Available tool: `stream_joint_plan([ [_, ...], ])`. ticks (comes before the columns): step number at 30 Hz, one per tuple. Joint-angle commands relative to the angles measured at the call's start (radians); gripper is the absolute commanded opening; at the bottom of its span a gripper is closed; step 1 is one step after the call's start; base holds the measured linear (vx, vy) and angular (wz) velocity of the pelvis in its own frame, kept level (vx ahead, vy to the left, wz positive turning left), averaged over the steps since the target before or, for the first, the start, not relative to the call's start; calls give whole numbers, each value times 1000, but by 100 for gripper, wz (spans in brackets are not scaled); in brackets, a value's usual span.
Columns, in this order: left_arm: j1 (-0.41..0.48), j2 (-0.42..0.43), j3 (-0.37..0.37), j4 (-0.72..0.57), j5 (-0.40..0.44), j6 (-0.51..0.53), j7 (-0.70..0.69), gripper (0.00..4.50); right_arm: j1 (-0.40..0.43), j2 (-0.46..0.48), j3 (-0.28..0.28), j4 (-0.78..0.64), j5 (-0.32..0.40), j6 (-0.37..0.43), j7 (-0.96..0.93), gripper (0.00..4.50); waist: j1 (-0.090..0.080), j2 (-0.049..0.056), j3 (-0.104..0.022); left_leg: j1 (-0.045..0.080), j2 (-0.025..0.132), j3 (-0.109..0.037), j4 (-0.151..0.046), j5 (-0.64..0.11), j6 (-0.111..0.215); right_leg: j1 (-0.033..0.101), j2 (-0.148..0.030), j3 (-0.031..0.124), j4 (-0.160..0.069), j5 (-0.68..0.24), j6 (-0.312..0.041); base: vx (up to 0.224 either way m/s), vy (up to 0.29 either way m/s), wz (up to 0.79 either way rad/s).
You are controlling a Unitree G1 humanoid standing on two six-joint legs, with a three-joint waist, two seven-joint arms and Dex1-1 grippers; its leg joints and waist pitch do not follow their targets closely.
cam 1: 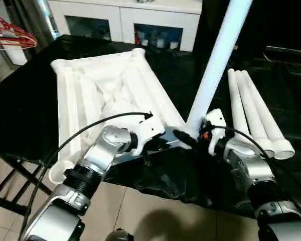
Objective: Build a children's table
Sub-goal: Insert table leg to table base, then rotate leg to tighten
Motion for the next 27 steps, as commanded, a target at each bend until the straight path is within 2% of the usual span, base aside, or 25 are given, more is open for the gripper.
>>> stream_joint_plan([
  [1,-24,0,-28,-19,-14,-43,-58,0,14,-12,25,-41,5,9,53,366,4,6,-77,33,92,-32,-56,-24,120,42,-110,50,-34,234,-292,0,0,0],
  [2,-23,14,-34,-9,-19,-83,-99,0,29,-30,37,-64,3,4,89,366,5,7,-76,31,93,-33,-56,-25,119,41,-111,50,-33,231,-291,0,0,0],
  [4,-24,22,-37,-2,-21,-95,-119,0,36,-38,42,-76,3,6,107,366,8,7,-75,31,93,-33,-57,-44,113,41,-111,50,-36,205,-285,0,0,0],
  [5,-27,32,-39,8,-24,-113,-146,0,44,-48,48,-90,4,7,130,366,11,10,-73,31,95,-35,-61,-77,94,40,-113,51,-39,162,-283,0,0,0],
  [6,-27,34,-40,10,-25,-117,-152,0,45,-50,49,-92,4,6,135,366,11,10,-73,31,95,-35,-61,-77,94,40,-113,51,-39,162,-283,0,0,0],
  [9,-34,49,-43,33,-30,-153,-199,0,58,-65,58,-116,6,9,169,366,17,9,-71,33,96,-35,-64,-115,66,39,-114,53,-43,113,-278,0,0,0],
  [13,-46,60,-49,63,-26,-187,-231,0,71,-77,66,-144,11,23,197,337,25,9,-74,34,96,-34,-63,-108,61,37,-115,53,-40,116,-276,0,0,0],
  [16,-60,66,-52,104,-13,-224,-252,0,92,-87,81,-178,13,39,231,315,28,5,-74,32,93,-34,-60,-91,70,39,-113,53,-40,132,-269,0,0,0],
  [18,-64,67,-52,113,-11,-232,-254,0,98,-88,86,-184,12,41,238,311,30,6,-76,31,95,-35,-59,-81,74,39,-116,52,-36,144,-270,0,0,0],
  [20,-67,67,-49,124,-11,-239,-258,0,106,-88,90,-191,10,41,240,286,29,8,-75,31,96,-36,-60,-90,72,38,-116,51,-37,133,-271,0,0,0],
  [23,-71,69,-48,137,-12,-247,-263,0,113,-85,92,-198,10,46,239,283,28,8,-74,32,95,-35,-61,-103,64,37,-116,52,-40,112,-272,0,0,0],
  [24,-70,70,-45,140,-14,-243,-260,0,117,-77,88,-200,13,51,229,281,29,12,-76,33,97,-36,-61,-105,60,37,-116,51,-39,116,-273,0,0,0],
  [27,-73,56,-32,160,-14,-236,-242,0,119,-58,77,-196,15,66,189,280,28,10,-77,31,95,-35,-59,-92,65,39,-117,51,-36,143,-277,0,0,0],
])
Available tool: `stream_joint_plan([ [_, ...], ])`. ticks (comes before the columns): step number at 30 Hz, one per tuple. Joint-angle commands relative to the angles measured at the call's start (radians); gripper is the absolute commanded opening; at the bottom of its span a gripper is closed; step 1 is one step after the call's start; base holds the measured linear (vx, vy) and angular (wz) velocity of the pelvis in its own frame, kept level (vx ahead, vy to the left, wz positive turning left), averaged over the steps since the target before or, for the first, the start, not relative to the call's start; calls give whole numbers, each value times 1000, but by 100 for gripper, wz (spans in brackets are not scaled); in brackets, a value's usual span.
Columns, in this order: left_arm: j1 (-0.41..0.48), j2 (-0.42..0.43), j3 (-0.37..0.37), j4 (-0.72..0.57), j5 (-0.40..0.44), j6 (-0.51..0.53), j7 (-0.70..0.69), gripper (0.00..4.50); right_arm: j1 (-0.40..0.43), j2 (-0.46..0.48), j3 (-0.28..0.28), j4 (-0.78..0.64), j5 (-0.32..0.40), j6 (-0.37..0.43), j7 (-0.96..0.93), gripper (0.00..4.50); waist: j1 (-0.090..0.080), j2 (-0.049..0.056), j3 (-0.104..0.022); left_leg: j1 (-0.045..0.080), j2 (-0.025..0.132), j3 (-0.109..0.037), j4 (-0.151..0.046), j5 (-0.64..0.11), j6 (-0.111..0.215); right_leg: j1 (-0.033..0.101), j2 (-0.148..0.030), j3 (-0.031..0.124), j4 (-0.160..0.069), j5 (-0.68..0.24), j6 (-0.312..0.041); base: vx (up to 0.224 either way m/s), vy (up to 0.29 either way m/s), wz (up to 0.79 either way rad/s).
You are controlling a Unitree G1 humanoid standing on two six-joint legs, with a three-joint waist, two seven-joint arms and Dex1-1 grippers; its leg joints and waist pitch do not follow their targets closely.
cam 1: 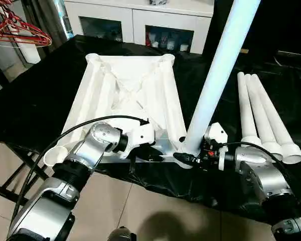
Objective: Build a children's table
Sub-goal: Rotate leg to tighten
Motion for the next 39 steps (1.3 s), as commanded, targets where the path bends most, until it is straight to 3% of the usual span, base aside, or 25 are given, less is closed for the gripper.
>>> stream_joint_plan([
  [1,-25,-20,-5,8,3,-2,11,0,9,25,-2,-2,5,25,-38,280,-5,2,-73,32,91,-36,-70,-85,73,39,-115,54,-48,144,-278,0,0,0],
  [4,-33,-51,16,28,5,33,83,0,-11,67,-24,49,-25,11,-159,279,-9,3,-71,32,91,-37,-73,-113,61,37,-118,54,-54,86,-274,0,0,0],
  [8,-46,-102,40,53,9,72,189,0,-54,127,-54,143,-70,0,-357,279,-23,2,-62,33,89,-41,-89,-193,-1,40,-124,57,-72,-88,-253,0,0,0],
  [9,-52,-129,47,63,18,94,247,0,-82,163,-77,182,-69,22,-449,279,-30,6,-62,34,89,-43,-94,-213,-14,39,-123,58,-74,-112,-247,0,0,0],
  [12,-59,-180,60,79,37,127,361,0,-128,222,-111,237,-65,40,-585,279,-48,5,-61,37,86,-42,-96,-225,-27,38,-122,61,-78,-112,-248,0,0,0],
  [17,-48,-271,71,67,59,166,520,0,-189,306,-130,348,-84,31,-752,279,-56,-1,-66,31,78,-37,-87,-122,15,46,-119,60,-73,-1,-247,0,0,0],
  [19,-42,-282,66,54,59,171,521,0,-193,318,-125,360,-91,20,-755,279,-55,-2,-65,31,77,-36,-86,-114,29,46,-117,58,-75,-4,-244,0,0,0],
  [20,-39,-285,63,49,59,171,519,0,-194,323,-122,364,-94,15,-753,313,-55,-1,-66,31,78,-35,-85,-115,34,46,-117,59,-75,-4,-241,0,0,0],
  [21,-36,-288,60,43,60,170,516,0,-197,329,-118,371,-99,7,-750,313,-55,0,-64,31,79,-36,-87,-124,36,45,-116,59,-77,-15,-239,0,0,0],
  [22,-30,-285,56,31,62,165,507,0,-198,334,-113,374,-103,1,-736,334,-56,-8,-64,32,81,-35,-88,-129,38,45,-116,58,-78,-21,-238,0,0,0],
  [23,-27,-283,55,27,64,164,506,0,-199,335,-112,376,-103,-1,-733,348,-57,-2,-63,33,82,-36,-90,-143,36,43,-116,58,-78,-38,-238,0,0,0],
  [28,-13,-254,44,9,67,141,465,0,-207,327,-109,376,-116,-23,-732,391,-59,-2,-63,33,83,-37,-92,-147,33,43,-117,60,-77,-34,-236,0,0,0],
  [30,-1,-223,35,-7,64,119,411,0,-205,305,-99,358,-123,-44,-692,391,-59,-3,-64,28,81,-36,-90,-132,41,46,-118,60,-75,-17,-236,0,0,0],
  [32,3,-208,33,-15,63,109,388,0,-199,292,-93,344,-124,-51,-663,391,-60,2,-65,31,82,-36,-88,-120,46,43,-115,59,-72,11,-237,0,0,0],
  [34,6,-191,33,-20,60,103,365,0,-184,272,-83,317,-122,-52,-617,391,-59,1,-65,32,81,-35,-88,-120,51,44,-114,59,-72,24,-239,0,0,0],
  [39,17,-132,30,-44,27,60,241,0,-105,160,-30,182,-102,-39,-373,391,-46,3,-67,31,85,-34,-83,-115,74,46,-112,57,-67,71,-236,0,0,0],
])
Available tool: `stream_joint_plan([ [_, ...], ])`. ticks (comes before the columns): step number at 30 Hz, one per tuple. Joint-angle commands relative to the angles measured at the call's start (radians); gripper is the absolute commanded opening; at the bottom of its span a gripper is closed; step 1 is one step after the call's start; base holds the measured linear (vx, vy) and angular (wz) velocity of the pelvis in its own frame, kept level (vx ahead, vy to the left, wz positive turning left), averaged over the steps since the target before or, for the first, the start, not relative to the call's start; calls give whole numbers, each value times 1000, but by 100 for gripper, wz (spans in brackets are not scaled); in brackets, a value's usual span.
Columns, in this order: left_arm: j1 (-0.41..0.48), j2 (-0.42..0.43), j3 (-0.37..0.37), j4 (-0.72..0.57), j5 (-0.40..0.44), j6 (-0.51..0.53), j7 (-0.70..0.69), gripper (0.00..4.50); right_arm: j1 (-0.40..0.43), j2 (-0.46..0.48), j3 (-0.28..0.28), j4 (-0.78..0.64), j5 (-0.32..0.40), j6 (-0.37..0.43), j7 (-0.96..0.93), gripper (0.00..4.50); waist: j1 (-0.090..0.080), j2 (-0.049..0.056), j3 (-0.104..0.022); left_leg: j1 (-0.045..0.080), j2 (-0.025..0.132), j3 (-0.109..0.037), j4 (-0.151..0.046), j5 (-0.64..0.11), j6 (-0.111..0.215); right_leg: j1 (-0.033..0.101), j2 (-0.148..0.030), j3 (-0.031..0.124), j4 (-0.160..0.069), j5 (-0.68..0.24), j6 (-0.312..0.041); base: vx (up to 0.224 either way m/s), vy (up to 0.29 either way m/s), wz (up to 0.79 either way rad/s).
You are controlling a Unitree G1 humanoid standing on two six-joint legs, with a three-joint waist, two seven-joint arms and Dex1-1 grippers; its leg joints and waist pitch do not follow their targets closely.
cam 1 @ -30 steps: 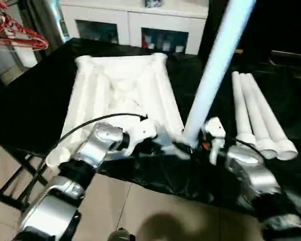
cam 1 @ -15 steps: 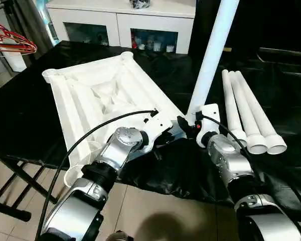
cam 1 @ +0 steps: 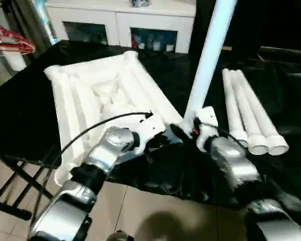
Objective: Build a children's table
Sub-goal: Rotate leg to tighten
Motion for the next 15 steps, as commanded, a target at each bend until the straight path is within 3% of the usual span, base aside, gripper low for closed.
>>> stream_joint_plan([
  [1,-1,-9,-34,-50,-22,-43,-74,0,16,-9,37,-22,6,29,82,391,2,-2,-66,19,86,-36,-69,-121,88,44,-114,57,-61,68,-232,0,0,0],
  [4,5,17,-40,-53,-33,-49,-140,0,36,-51,49,-58,22,35,178,391,8,0,-65,22,86,-35,-69,-139,83,40,-114,56,-65,33,-243,0,0,0],
  [9,2,63,-47,-43,-58,-63,-263,0,75,-126,86,-139,58,51,355,391,25,-7,-64,22,88,-33,-67,-138,93,38,-115,58,-65,14,-238,0,0,0],
  [12,-10,85,-49,-19,-59,-84,-304,0,92,-155,106,-180,73,67,425,391,32,-5,-63,22,90,-35,-69,-154,86,37,-116,57,-69,-33,-233,0,0,0],
  [13,-15,90,-49,-10,-57,-92,-313,0,97,-162,111,-192,76,70,446,375,31,-12,-63,23,90,-34,-70,-152,87,37,-115,57,-69,-34,-232,0,0,0],
  [15,-33,106,-50,22,-47,-114,-332,0,109,-178,129,-216,77,74,493,364,41,-12,-63,24,88,-33,-67,-144,88,34,-116,59,-71,-43,-225,0,0,0],
])
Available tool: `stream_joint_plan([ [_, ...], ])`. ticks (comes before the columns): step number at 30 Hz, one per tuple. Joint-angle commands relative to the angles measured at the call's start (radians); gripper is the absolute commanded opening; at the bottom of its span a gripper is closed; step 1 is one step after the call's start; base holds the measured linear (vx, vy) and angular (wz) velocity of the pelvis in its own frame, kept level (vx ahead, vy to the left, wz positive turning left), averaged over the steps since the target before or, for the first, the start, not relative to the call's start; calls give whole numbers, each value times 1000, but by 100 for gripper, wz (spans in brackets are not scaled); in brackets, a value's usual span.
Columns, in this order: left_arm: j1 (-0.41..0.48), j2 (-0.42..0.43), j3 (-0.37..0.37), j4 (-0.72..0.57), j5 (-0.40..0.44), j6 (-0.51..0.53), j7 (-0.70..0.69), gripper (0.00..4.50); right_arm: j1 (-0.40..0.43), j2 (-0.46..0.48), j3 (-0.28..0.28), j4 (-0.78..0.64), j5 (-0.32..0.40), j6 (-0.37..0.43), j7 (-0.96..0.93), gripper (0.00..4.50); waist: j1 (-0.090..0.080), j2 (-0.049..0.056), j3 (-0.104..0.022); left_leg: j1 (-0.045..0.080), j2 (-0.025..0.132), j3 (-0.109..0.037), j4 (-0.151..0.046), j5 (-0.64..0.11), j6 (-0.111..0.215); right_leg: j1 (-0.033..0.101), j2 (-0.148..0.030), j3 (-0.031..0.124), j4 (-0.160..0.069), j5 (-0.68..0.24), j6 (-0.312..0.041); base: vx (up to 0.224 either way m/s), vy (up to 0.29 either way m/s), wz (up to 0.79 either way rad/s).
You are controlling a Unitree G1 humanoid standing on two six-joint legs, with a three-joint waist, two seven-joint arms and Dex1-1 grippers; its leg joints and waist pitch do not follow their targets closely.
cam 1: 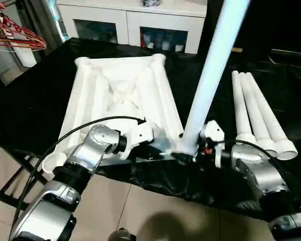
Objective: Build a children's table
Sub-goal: Rotate leg to tighten
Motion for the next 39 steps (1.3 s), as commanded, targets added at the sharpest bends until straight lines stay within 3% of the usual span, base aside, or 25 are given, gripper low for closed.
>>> stream_joint_plan([
  [1,-28,-4,-23,8,3,-30,-30,0,10,-3,32,-20,6,11,46,353,-4,-11,-64,25,87,-33,-69,-141,85,35,-115,59,-70,-44,-223,0,0,0],
  [7,-46,10,-19,41,4,-50,-58,0,23,-10,47,-49,14,26,78,311,1,-10,-66,24,89,-35,-69,-132,81,34,-118,57,-68,-40,-224,0,0,0],
  [8,-47,10,-18,44,4,-52,-62,0,30,-8,50,-60,18,34,81,286,0,-10,-65,23,89,-35,-69,-129,81,35,-118,57,-66,-33,-227,0,0,0],
  [16,-52,-25,5,69,-4,-36,-20,0,43,37,25,-58,24,65,13,278,2,-8,-66,23,89,-35,-69,-135,77,35,-119,57,-68,-41,-230,0,0,0],
  [19,-60,-74,24,87,11,10,103,0,2,114,-26,35,-8,47,-183,277,-8,-7,-60,26,88,-36,-76,-174,47,29,-122,59,-75,-103,-234,0,0,0],
  [21,-70,-117,37,103,23,40,203,0,-37,171,-63,113,-24,29,-329,277,-18,-8,-56,28,86,-42,-84,-225,5,34,-128,59,-85,-225,-219,0,0,0],
  [23,-72,-136,41,106,31,54,249,0,-54,198,-80,142,-21,26,-385,276,-28,-9,-56,26,85,-43,-87,-236,-7,36,-127,60,-90,-247,-204,0,0,0],
  [27,-81,-192,58,108,50,95,385,0,-106,271,-117,240,-43,13,-577,276,-43,-9,-60,24,80,-38,-81,-178,15,37,-121,61,-80,-124,-221,0,0,0],
  [33,-67,-251,43,76,83,114,473,0,-151,355,-158,341,-59,-35,-724,276,-52,-6,-61,23,80,-38,-81,-157,35,39,-118,59,-77,-72,-223,0,0,0],
  [35,-58,-253,34,63,83,117,465,0,-151,364,-158,341,-48,-33,-703,346,-54,-9,-60,23,81,-37,-82,-166,41,39,-118,59,-78,-68,-223,0,0,0],
  [39,-33,-231,15,30,82,104,416,0,-144,356,-138,321,-56,-46,-647,366,-55,-4,-60,23,83,-38,-83,-181,42,40,-120,60,-78,-74,-224,0,0,0],
])
